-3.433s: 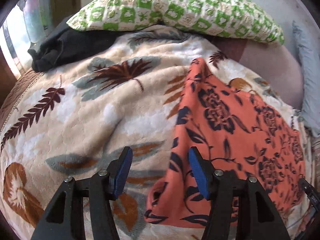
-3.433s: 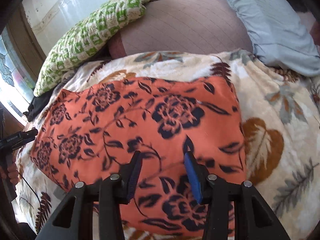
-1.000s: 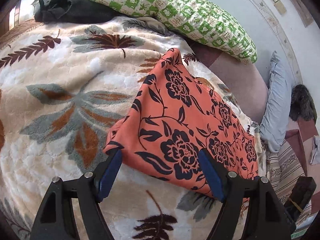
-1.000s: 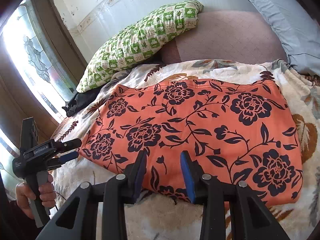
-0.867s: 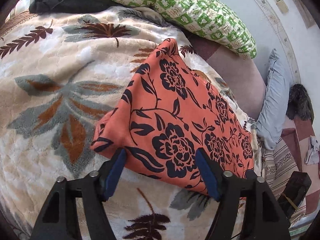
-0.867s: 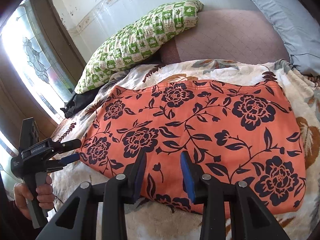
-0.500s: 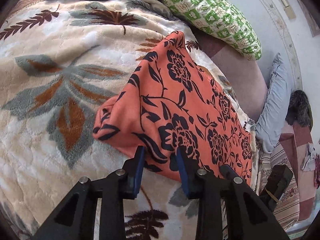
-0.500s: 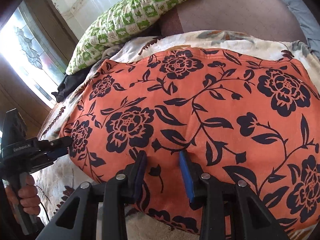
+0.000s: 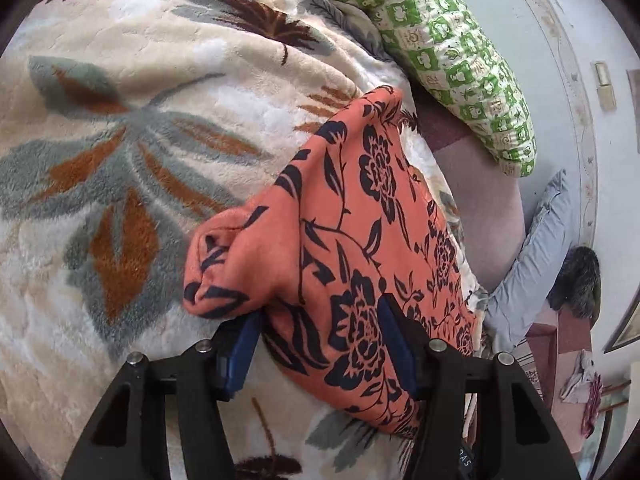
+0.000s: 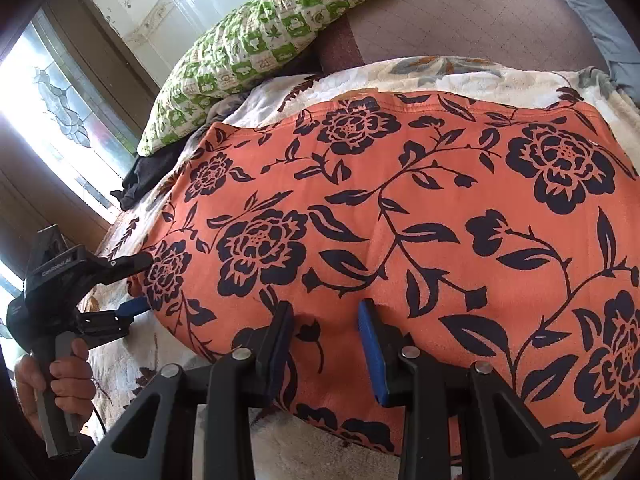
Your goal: Fold small clothes
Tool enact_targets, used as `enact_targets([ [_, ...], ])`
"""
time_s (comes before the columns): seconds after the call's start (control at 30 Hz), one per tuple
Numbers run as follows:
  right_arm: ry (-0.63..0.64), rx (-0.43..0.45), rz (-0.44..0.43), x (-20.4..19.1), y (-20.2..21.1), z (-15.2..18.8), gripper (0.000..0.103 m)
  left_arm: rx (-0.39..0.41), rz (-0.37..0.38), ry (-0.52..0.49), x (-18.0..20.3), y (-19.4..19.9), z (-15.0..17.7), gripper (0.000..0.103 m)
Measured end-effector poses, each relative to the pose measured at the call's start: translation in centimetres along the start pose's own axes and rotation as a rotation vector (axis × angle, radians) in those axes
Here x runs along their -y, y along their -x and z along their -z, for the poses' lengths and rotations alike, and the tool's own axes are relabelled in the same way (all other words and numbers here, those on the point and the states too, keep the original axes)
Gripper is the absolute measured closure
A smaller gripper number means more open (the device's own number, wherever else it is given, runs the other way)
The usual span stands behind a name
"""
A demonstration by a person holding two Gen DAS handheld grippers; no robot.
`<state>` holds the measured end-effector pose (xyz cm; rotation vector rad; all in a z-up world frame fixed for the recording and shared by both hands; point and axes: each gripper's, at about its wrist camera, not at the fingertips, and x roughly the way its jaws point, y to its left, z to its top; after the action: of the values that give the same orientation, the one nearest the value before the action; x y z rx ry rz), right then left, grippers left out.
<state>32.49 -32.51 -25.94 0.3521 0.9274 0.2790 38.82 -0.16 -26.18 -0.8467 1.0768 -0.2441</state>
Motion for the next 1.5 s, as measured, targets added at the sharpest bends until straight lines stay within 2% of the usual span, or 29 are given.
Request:
enact_targets([
  [0.1,0.006,0.003,-0.004,0.1,0.1,0.1,0.066,0.011,0.013,-0.001,0.2,-0.2,0.0,0.046],
  [0.17,0.012,0.002,-0.003,0.0,0.1,0.0,0.066,0.027,0.041,-0.019,0.5,0.1,0.0,0.076],
  [0.2,0.016,0.000,-0.003,-0.1,0.1,0.0,0.066,0.038,0.051,-0.042,0.9,0.3,0.0,0.079],
  [0.27,0.020,0.000,-0.002,-0.1,0.0,0.0,0.066,0.053,0.055,-0.096,1.8,0.4,-0.1,0.080],
  [0.5,0.026,0.005,0.000,-0.2,0.0,0.1,0.066,0.078,0.121,-0.159,2.6,1.2,0.4,0.081],
  [0.6,0.042,0.007,0.010,-0.4,0.0,0.2,0.066,0.140,0.138,-0.258,3.9,3.3,0.5,0.081],
  [0.63,0.050,0.008,0.015,-0.5,0.0,0.2,0.066,0.178,0.126,-0.282,4.1,4.1,0.4,0.078],
  [0.7,0.060,0.009,0.023,-0.7,-0.1,0.3,0.066,0.227,0.096,-0.256,3.5,5.4,0.0,0.070],
  [0.77,0.065,0.009,0.026,-0.7,-0.1,0.3,0.066,0.240,0.040,-0.188,2.1,5.9,-0.3,0.052],
  [0.8,0.066,0.008,0.027,-0.7,-0.2,0.2,0.066,0.229,-0.013,-0.157,1.4,5.9,-0.3,0.047],
  [0.9,0.071,0.008,0.033,-0.8,-0.3,0.1,0.066,0.180,-0.079,-0.072,-0.4,5.8,0.3,0.041],
  [0.93,0.074,0.009,0.034,-0.8,-0.3,0.1,0.066,0.149,-0.123,-0.049,-0.9,5.6,0.7,0.033],
  [0.97,0.077,0.011,0.036,-0.8,-0.3,0.1,0.066,0.113,-0.130,-0.017,-1.4,5.2,1.1,0.030],
  [1.07,0.075,0.016,0.039,-0.9,-0.5,0.1,0.066,0.011,-0.074,0.032,-2.0,3.1,2.7,0.027],
  [1.13,0.068,0.019,0.035,-0.8,-0.4,0.1,0.066,0.037,-0.072,-0.010,-1.2,2.6,2.8,0.021],
  [1.2,0.062,0.021,0.026,-0.6,-0.4,0.1,0.066,0.053,-0.030,-0.005,-0.8,1.8,2.3,0.021],
  [1.27,0.055,0.021,0.017,-0.5,-0.3,0.1,0.066,0.056,-0.019,0.006,-0.8,0.8,1.3,0.021],
  [1.33,0.044,0.021,0.007,-0.3,-0.3,0.1,0.066,0.089,0.010,0.024,-0.9,0.7,0.7,0.021],
  [1.5,0.027,0.033,-0.018,0.2,-0.2,0.2,0.066,0.110,0.065,0.050,-1.3,0.2,-0.4,0.022],
])
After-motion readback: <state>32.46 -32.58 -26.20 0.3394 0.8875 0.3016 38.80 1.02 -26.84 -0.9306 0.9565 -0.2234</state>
